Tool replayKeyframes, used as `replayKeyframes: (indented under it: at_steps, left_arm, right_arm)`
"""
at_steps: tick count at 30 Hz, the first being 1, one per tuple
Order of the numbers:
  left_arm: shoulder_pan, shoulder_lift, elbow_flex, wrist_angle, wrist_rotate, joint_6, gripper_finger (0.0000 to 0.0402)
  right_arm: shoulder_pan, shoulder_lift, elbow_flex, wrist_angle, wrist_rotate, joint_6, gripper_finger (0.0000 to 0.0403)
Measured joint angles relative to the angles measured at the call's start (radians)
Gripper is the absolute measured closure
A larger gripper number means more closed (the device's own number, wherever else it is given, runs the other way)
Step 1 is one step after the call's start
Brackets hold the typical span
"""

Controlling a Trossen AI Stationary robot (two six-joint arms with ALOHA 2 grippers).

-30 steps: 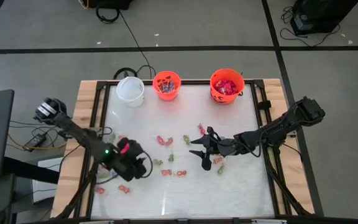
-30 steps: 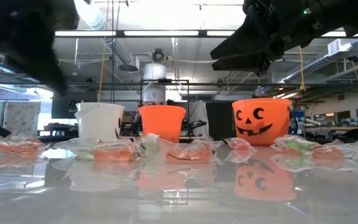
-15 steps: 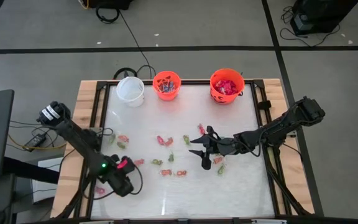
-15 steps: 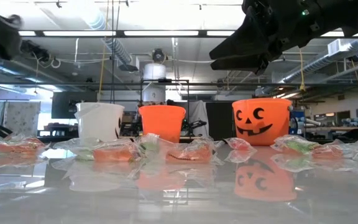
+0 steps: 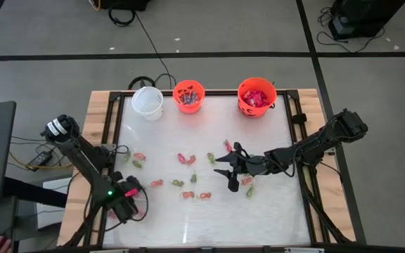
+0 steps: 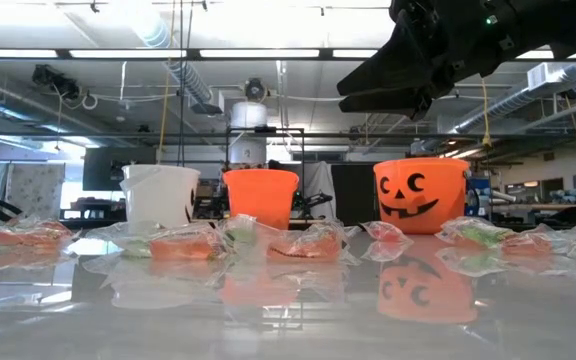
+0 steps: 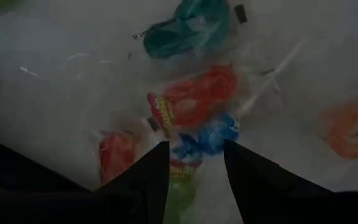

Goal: Sort candy by brand, put in halloween buckets
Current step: Put the blue lollipop into the left orange bucket

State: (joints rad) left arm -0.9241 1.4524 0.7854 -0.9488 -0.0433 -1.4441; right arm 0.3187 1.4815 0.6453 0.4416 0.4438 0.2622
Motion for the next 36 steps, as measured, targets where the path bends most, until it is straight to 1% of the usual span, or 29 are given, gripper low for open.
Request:
replayKeyframes:
  at_steps: [7,9,13,15,17,21,24,25,28,32,36]
  left_arm:
    - [-0.001,-0.006,-0.115,0.22,-0.003,0.002,0.0241]
    - [-0.002,-0.007,-0.128,0.228,-0.007,0.001,0.0241]
    - [-0.001,-0.002,-0.111,0.187,-0.019,-0.007,0.0245]
    - [0.0,-0.002,-0.102,0.183,-0.024,0.001,0.0258]
    - [0.0,0.0,-0.09,0.181,-0.028,0.003,0.0281]
    - [0.001,0.002,-0.069,0.204,-0.038,0.004,0.0341]
    - [0.002,0.002,-0.048,0.25,-0.039,0.004,0.0387]
    - [0.002,0.002,-0.042,0.259,-0.035,0.002,0.0392]
    - [0.001,0.002,-0.006,0.289,-0.038,-0.005,0.039]
    - [0.016,0.001,0.058,0.268,-0.143,-0.003,0.0391]
    - [0.074,0.0,0.121,0.137,-0.263,-0.004,0.0395]
  right_arm:
    - [0.0,0.0,0.0,0.001,0.0,0.0,0.0198]
    - [0.0,0.0,0.0,0.003,0.0,-0.001,0.0198]
    - [0.0,0.0,0.0,0.007,0.0,-0.001,0.0198]
    - [0.0,0.0,0.0,0.011,0.0,-0.002,0.0198]
    - [-0.001,0.0,0.0,0.011,0.0,-0.003,0.0198]
    - [-0.005,0.0,0.0,0.013,0.0,-0.003,0.0198]
    - [-0.005,0.0,0.0,0.013,0.0,-0.003,0.0198]
    - [-0.005,0.0,0.0,0.014,-0.001,-0.003,0.0198]
    - [-0.005,0.0,0.0,0.014,-0.029,0.0,0.0198]
    - [-0.004,0.0,0.0,0.014,-0.049,0.0,0.0198]
    - [-0.004,0.0,0.0,0.015,-0.049,0.002,0.0198]
